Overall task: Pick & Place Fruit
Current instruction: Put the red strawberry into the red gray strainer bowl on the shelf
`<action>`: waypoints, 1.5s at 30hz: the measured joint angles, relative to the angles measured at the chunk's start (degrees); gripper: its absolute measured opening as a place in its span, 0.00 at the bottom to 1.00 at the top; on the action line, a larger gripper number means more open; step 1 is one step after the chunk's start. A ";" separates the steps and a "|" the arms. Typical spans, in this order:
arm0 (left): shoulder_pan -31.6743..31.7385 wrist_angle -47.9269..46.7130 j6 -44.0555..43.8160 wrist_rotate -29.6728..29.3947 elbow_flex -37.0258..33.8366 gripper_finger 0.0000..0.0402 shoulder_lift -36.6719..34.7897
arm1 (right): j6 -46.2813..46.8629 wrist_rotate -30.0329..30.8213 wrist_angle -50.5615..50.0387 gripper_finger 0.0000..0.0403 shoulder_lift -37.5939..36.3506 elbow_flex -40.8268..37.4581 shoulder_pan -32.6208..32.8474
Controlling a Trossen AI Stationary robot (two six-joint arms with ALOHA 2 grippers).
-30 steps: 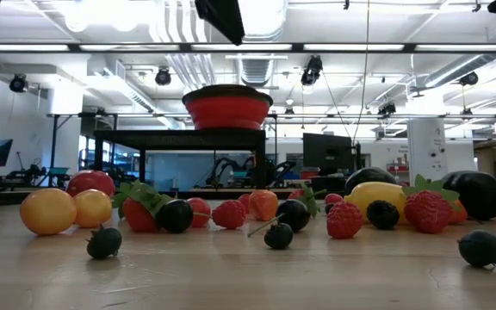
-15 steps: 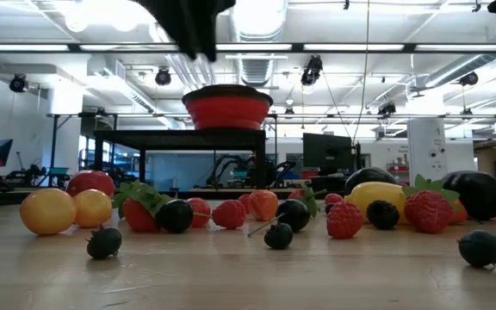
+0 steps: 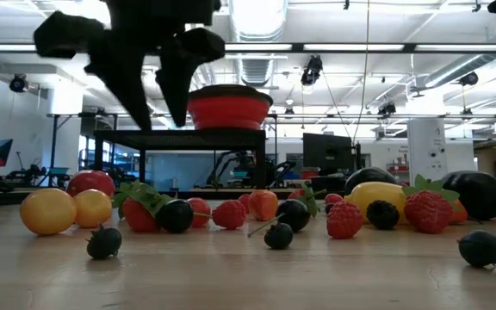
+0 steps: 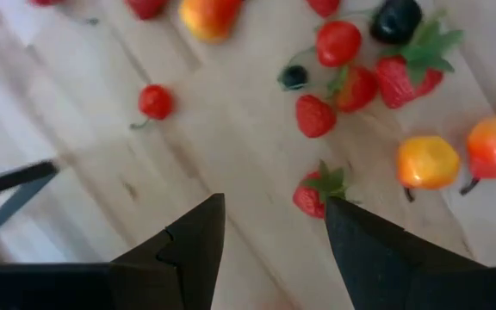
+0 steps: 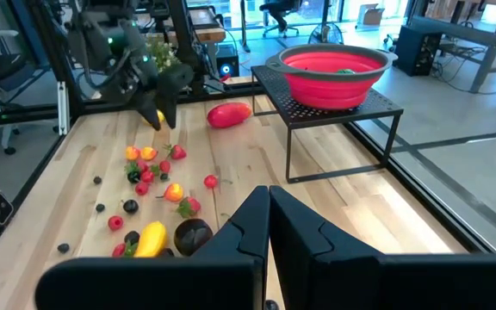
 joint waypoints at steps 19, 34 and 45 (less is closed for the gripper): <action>-0.99 10.41 2.21 3.77 -7.66 0.48 -0.02 | 0.01 0.00 0.00 0.02 0.00 0.01 0.00; -1.14 12.35 1.23 5.14 -11.21 0.45 -0.04 | 0.00 0.01 0.01 0.02 0.00 0.01 0.01; -1.14 15.62 0.85 6.77 -14.67 0.43 -0.03 | -0.09 0.01 -0.01 0.02 0.00 0.00 0.01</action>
